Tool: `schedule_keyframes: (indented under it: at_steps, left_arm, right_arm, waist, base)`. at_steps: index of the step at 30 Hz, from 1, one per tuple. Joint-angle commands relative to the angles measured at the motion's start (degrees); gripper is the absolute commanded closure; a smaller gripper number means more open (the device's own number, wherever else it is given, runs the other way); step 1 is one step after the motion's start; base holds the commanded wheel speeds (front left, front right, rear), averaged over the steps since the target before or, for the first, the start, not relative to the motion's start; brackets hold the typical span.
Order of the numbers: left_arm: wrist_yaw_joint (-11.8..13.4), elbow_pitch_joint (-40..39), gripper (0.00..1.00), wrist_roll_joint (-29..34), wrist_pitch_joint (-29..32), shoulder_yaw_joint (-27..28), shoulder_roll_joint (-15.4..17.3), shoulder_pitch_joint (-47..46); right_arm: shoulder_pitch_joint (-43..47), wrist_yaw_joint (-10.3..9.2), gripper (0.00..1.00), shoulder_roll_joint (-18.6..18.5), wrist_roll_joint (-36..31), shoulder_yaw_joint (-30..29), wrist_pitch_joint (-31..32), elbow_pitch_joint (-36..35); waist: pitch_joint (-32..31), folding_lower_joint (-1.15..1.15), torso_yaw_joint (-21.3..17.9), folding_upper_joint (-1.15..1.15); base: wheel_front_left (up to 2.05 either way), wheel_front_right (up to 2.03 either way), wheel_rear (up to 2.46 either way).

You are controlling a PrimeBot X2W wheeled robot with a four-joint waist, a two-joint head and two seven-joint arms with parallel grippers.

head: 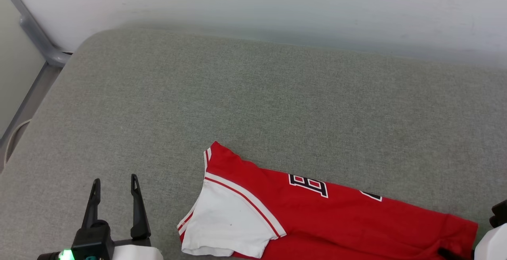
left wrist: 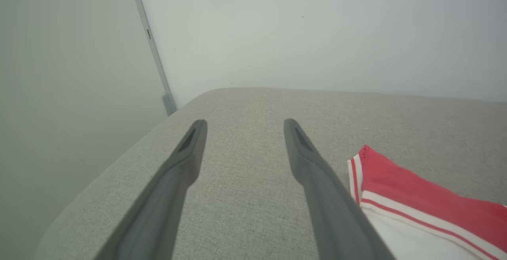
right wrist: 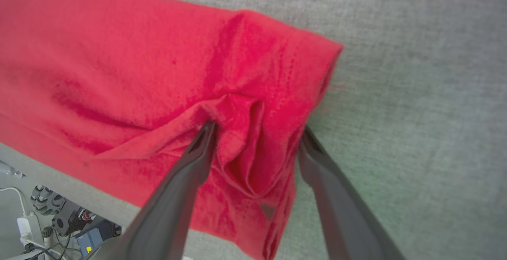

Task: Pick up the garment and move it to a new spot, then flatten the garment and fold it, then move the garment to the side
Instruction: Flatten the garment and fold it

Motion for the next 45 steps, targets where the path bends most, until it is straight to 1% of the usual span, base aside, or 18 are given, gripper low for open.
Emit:
schedule_keyframes:
  at_steps: [1, 2, 3, 4, 5, 9, 15, 22, 29, 33, 36, 41, 45]
  left_arm:
    - [-0.52, 0.35, 0.0, 0.5, -0.12, 0.34, -0.29, 0.69]
    - [-1.23, 0.66, 0.0, 1.21, -0.11, 0.81, -0.83, 0.82]
    - [-1.88, 0.85, 0.0, 2.01, -0.12, 1.13, -1.21, 0.71]
    - [-2.52, 1.19, 0.0, 2.81, -0.12, 1.43, -1.56, 0.71]
    - [-3.01, 1.47, 0.0, 3.4, -0.12, 1.71, -2.03, 0.79]
    - [-4.69, 2.21, 0.0, 5.63, -0.11, 2.78, -3.26, 1.13]
    - [-6.05, 3.0, 0.0, 7.93, -0.12, 3.87, -4.48, 1.26]
    - [-6.78, 2.74, 0.0, 9.76, -0.12, 4.18, -4.77, 1.71]
    - [-7.28, 2.72, 0.0, 10.32, -0.12, 3.6, -5.02, 1.49]
    - [-7.59, 3.02, 0.0, 10.67, -0.11, 3.26, -4.92, 1.62]
    - [-7.72, 3.24, 0.0, 10.6, -0.11, 3.12, -4.77, 2.02]
    - [-7.99, 3.82, 0.0, 10.56, -0.11, 2.97, -4.39, 2.12]
    - [-8.19, 4.16, 0.0, 10.4, -0.11, 2.94, -4.32, 1.94]
  right_arm:
    - [0.46, -0.03, 0.0, 1.52, 0.45, 1.92, 0.24, 1.3]
    - [0.48, -0.02, 0.0, 1.48, 0.63, 2.46, 0.09, 1.54]
    - [0.47, -0.02, 0.55, 1.38, 0.84, 2.86, -0.31, 1.78]
    - [0.28, -0.02, 0.72, 1.24, 0.93, 3.15, -0.83, 1.9]
    - [0.07, -0.02, 1.0, 1.04, 0.99, 3.38, -1.36, 2.0]
    - [-0.49, -0.06, 1.0, -0.82, 1.71, 3.75, -3.05, 2.4]
    - [-1.28, -0.09, 1.0, -3.71, 3.56, 2.61, -5.08, 2.75]
    - [-1.76, -0.08, 1.0, -6.75, 4.48, -0.45, -6.32, 3.64]
    - [-1.77, -0.08, 1.0, -9.48, 1.82, -5.05, -6.31, 6.71]
    - [-1.53, -0.07, 1.0, -9.08, 0.41, -7.99, -6.14, 7.79]
    - [-0.64, -0.07, 1.0, -8.22, 0.86, -9.56, -5.96, 6.36]
    - [1.36, -0.05, 1.0, -6.3, 2.53, -11.11, -4.97, -0.34]
    - [3.38, -0.05, 1.0, -4.18, 4.42, -10.56, -2.93, -7.56]
  waist:
    - [-0.01, 0.0, 0.11, 0.0]
    - [-0.03, 0.0, 0.16, 0.0]
    - [-0.04, 0.0, 0.18, 0.0]
    - [-0.08, 0.0, 0.15, 0.0]
    - [-0.14, 0.0, 0.12, 0.0]
    - [-0.53, 0.0, -0.24, 0.0]
    - [-1.13, 0.0, -1.03, 0.0]
    - [-1.44, 0.0, -1.54, 0.0]
    - [-1.53, 0.0, -1.67, 0.0]
    - [-1.79, 0.0, -1.75, 0.0]
    - [-2.12, 0.0, -1.93, 0.0]
    - [-2.59, 0.0, -2.37, 0.0]
    - [-3.11, 0.0, -2.61, 0.0]
  base:
    - [0.0, 0.0, 0.0]
    - [0.0, 0.0, 0.0]
    - [0.0, 0.0, 0.0]
    - [0.0, 0.0, 0.0]
    - [0.0, 0.0, 0.0]
    - [0.0, 0.0, 0.0]
    - [0.0, 0.0, 0.0]
    - [0.0, 0.0, 0.0]
    - [0.0, 0.0, 0.0]
    - [0.0, 0.0, 0.0]
    - [0.0, 0.0, 0.0]
    - [0.0, 0.0, 0.0]
    - [0.0, 0.0, 0.0]
